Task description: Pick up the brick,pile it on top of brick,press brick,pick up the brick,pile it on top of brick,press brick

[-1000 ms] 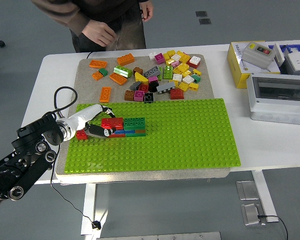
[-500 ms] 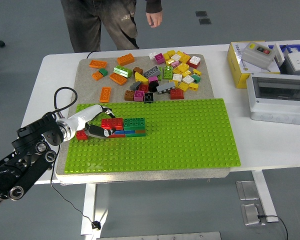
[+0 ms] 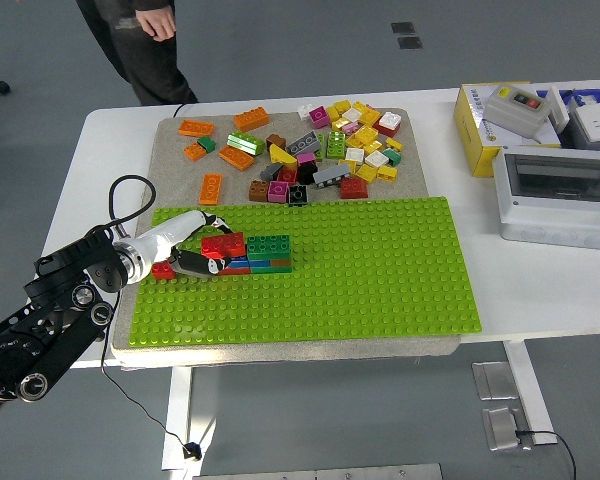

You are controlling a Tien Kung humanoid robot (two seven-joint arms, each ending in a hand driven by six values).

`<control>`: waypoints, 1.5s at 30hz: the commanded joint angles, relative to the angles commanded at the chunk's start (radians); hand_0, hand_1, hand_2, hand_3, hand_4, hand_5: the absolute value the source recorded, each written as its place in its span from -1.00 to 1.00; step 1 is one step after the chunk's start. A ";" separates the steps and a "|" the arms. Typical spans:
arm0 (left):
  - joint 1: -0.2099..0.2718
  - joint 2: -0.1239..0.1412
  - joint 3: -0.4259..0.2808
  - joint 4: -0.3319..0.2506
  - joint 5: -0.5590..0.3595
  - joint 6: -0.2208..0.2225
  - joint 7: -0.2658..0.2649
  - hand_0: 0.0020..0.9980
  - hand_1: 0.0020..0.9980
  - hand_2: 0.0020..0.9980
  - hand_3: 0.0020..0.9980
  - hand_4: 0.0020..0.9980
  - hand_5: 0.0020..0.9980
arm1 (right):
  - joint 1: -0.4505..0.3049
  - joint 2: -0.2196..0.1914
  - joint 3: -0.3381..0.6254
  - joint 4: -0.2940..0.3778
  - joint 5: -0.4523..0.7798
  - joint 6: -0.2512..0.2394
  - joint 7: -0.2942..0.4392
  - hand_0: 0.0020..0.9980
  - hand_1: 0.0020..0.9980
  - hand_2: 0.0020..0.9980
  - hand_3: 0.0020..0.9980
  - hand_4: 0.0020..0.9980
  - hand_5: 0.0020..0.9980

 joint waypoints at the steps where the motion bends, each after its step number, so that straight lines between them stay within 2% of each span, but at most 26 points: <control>1: 0.000 0.000 0.000 0.000 -0.001 -0.001 0.000 1.00 0.97 0.93 0.43 0.35 -0.52 | 0.000 0.000 0.000 0.000 0.000 0.000 0.000 0.40 0.29 0.17 0.52 0.20 1.00; 11: -0.005 0.007 0.004 -0.005 -0.004 -0.020 0.001 1.00 0.98 0.93 0.44 0.39 -0.50 | 0.001 0.000 0.001 0.000 -0.001 0.000 -0.001 0.40 0.28 0.17 0.52 0.20 1.00; 22: -0.010 0.010 0.004 -0.003 -0.008 -0.020 -0.001 1.00 0.98 0.94 0.45 0.40 -0.49 | 0.003 -0.001 -0.003 0.000 0.002 0.000 -0.001 0.40 0.28 0.17 0.52 0.20 1.00; 23: -0.010 0.010 0.003 -0.003 -0.009 -0.022 -0.001 1.00 0.99 0.97 0.53 0.50 -0.41 | 0.003 -0.001 -0.003 0.000 0.002 0.000 -0.001 0.40 0.28 0.17 0.52 0.20 1.00; 28: -0.014 0.017 -0.002 -0.010 -0.032 -0.034 -0.007 1.00 0.99 0.97 0.53 0.50 -0.41 | 0.004 -0.002 -0.003 0.000 0.003 0.000 -0.002 0.40 0.28 0.17 0.52 0.20 1.00; 29: -0.016 0.018 -0.005 -0.013 -0.036 -0.034 -0.010 1.00 1.00 1.00 0.80 0.72 -0.14 | 0.005 -0.002 -0.003 0.000 0.002 0.001 -0.002 0.40 0.28 0.17 0.52 0.20 1.00; 34: -0.023 0.026 -0.017 -0.020 -0.039 -0.023 -0.028 1.00 1.00 1.00 0.80 0.72 -0.14 | 0.006 -0.003 -0.001 0.000 0.000 0.001 -0.003 0.40 0.28 0.17 0.52 0.20 1.00; 35: -0.024 0.028 -0.020 -0.024 -0.040 -0.022 -0.030 1.00 1.00 1.00 0.86 0.73 -0.12 | 0.006 -0.003 0.000 0.000 -0.001 0.002 -0.003 0.40 0.28 0.17 0.51 0.20 1.00; 40: -0.018 0.038 -0.033 -0.060 -0.045 -0.032 -0.020 1.00 1.00 1.00 0.86 0.73 -0.12 | 0.006 -0.004 0.007 0.000 -0.007 0.002 -0.005 0.40 0.28 0.17 0.51 0.20 1.00; 41: -0.013 0.041 -0.039 -0.077 -0.046 -0.035 -0.014 1.00 1.00 1.00 0.71 0.75 -0.06 | 0.006 -0.004 0.009 0.000 -0.008 0.002 -0.006 0.40 0.28 0.16 0.51 0.19 1.00; 45: 0.014 0.066 -0.071 -0.151 -0.034 -0.040 0.010 1.00 1.00 1.00 0.71 0.75 -0.06 | 0.005 -0.005 0.017 0.000 -0.017 0.002 -0.005 0.40 0.28 0.16 0.51 0.19 1.00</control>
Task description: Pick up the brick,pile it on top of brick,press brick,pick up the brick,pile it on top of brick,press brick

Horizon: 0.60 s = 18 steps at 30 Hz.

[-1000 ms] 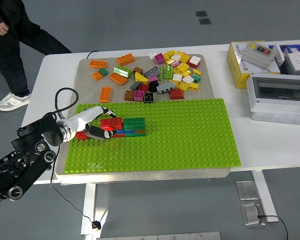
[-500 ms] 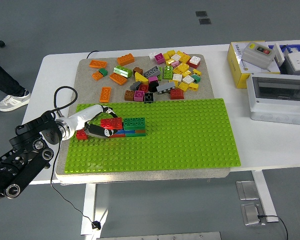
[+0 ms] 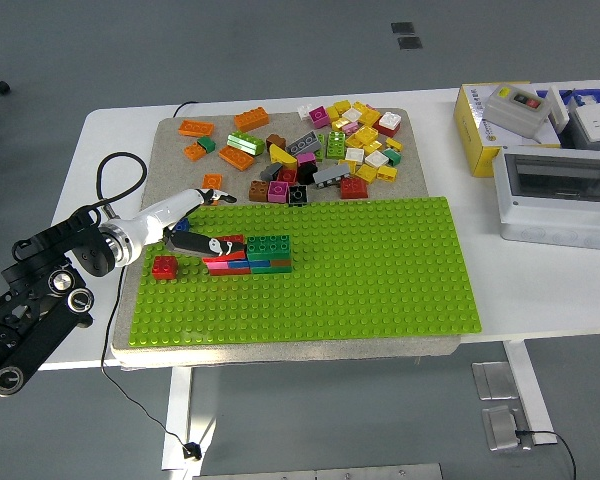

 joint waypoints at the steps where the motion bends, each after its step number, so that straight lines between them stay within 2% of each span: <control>1: 0.005 0.006 -0.004 -0.013 0.004 0.000 0.004 1.00 1.00 1.00 0.71 0.75 -0.06 | 0.000 0.000 0.001 0.000 -0.001 0.000 0.000 0.40 0.28 0.16 0.51 0.19 1.00; 2: 0.014 0.016 -0.009 -0.033 0.011 0.001 0.010 1.00 1.00 1.00 0.41 0.80 0.28 | -0.001 0.000 0.002 0.000 -0.002 0.000 0.000 0.40 0.28 0.16 0.51 0.19 1.00; 5: 0.043 0.056 -0.018 -0.101 0.047 0.008 0.031 1.00 1.00 1.00 0.41 0.80 0.28 | -0.003 -0.002 0.001 0.000 0.003 -0.001 0.004 0.40 0.28 0.16 0.51 0.19 1.00; 7: 0.052 0.069 -0.018 -0.136 0.059 0.013 0.035 1.00 1.00 1.00 0.41 0.80 0.28 | -0.004 -0.003 0.004 0.000 0.000 -0.001 0.003 0.40 0.28 0.16 0.51 0.19 1.00; 8: 0.054 0.073 -0.017 -0.148 0.064 0.016 0.035 1.00 1.00 0.97 0.33 0.82 0.45 | -0.004 -0.003 0.007 0.000 -0.004 0.000 0.002 0.40 0.28 0.16 0.51 0.20 1.00; 12: 0.062 0.081 -0.007 -0.170 0.075 0.023 0.034 1.00 1.00 0.97 0.33 0.82 0.45 | -0.005 -0.003 0.012 0.000 -0.010 0.001 0.001 0.40 0.28 0.16 0.51 0.20 1.00; 18: 0.064 0.073 0.028 -0.140 0.073 0.030 0.026 1.00 1.00 0.97 0.32 0.82 0.50 | -0.004 -0.002 0.011 0.000 -0.011 0.001 0.000 0.40 0.28 0.16 0.51 0.20 1.00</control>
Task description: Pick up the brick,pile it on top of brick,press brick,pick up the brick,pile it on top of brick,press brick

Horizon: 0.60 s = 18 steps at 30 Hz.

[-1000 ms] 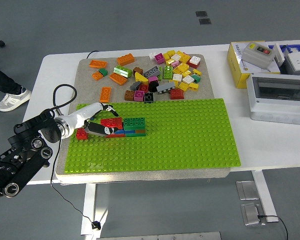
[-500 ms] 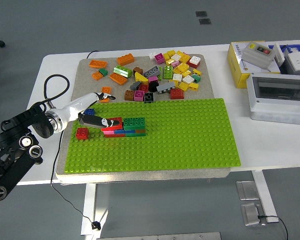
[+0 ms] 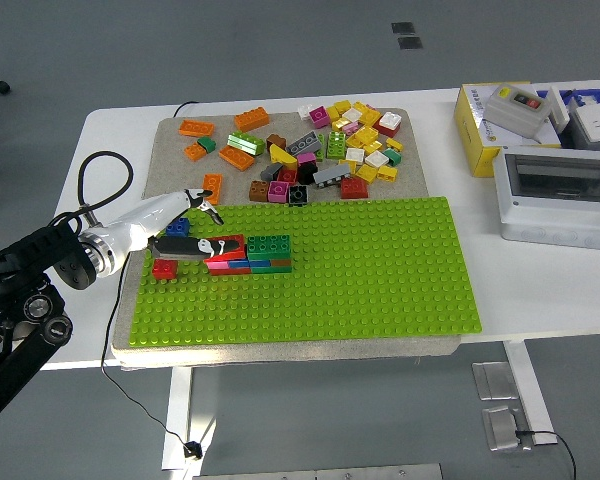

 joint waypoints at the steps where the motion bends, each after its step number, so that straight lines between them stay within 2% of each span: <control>1: 0.001 -0.002 0.004 0.005 0.000 0.000 -0.001 1.00 1.00 0.97 0.32 0.82 0.50 | 0.000 0.000 -0.001 0.000 0.001 0.000 0.000 0.40 0.28 0.16 0.51 0.20 1.00; 18: 0.002 -0.028 0.028 0.070 -0.011 0.003 -0.014 1.00 1.00 0.97 0.32 0.82 0.51 | -0.001 0.003 -0.004 0.000 0.003 0.001 0.001 0.40 0.28 0.16 0.51 0.19 1.00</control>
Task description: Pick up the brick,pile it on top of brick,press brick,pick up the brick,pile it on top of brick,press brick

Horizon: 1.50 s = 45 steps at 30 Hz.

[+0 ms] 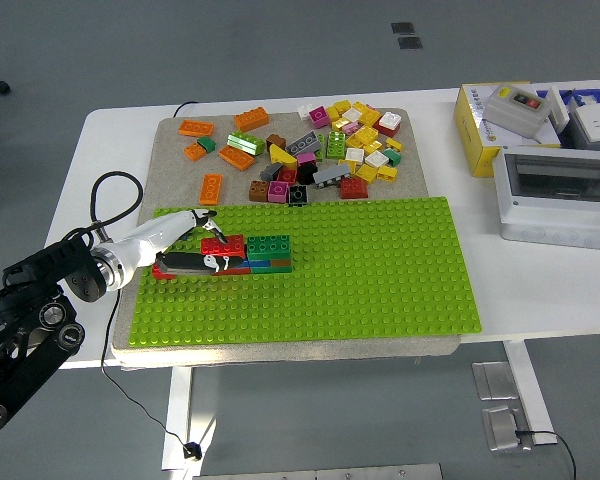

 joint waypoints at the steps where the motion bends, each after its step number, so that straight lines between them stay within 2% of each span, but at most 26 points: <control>1: -0.001 -0.003 0.003 0.008 -0.001 0.001 -0.003 1.00 1.00 0.97 0.32 0.82 0.51 | 0.000 0.000 0.000 0.000 -0.001 0.000 0.000 0.40 0.28 0.16 0.51 0.19 1.00; 8: -0.001 -0.024 0.013 0.061 -0.009 0.009 -0.023 1.00 1.00 0.97 0.32 0.82 0.51 | -0.002 0.002 -0.001 0.000 0.001 0.001 0.001 0.40 0.28 0.17 0.51 0.19 1.00; 29: -0.001 -0.045 0.004 0.109 -0.021 0.022 -0.046 1.00 0.99 0.97 0.32 0.81 0.49 | -0.002 0.002 -0.002 0.000 -0.001 0.004 0.003 0.40 0.28 0.16 0.51 0.20 1.00; 36: -0.003 -0.041 0.000 0.091 -0.042 0.028 -0.065 1.00 0.99 0.97 0.31 0.80 0.49 | 0.000 0.001 -0.001 0.000 -0.002 0.004 0.001 0.40 0.28 0.16 0.51 0.20 1.00; 45: -0.006 -0.012 -0.030 0.007 -0.086 0.028 -0.077 1.00 0.97 0.94 0.26 0.80 0.48 | 0.002 0.000 0.005 0.000 -0.008 0.004 -0.004 0.40 0.28 0.17 0.51 0.20 1.00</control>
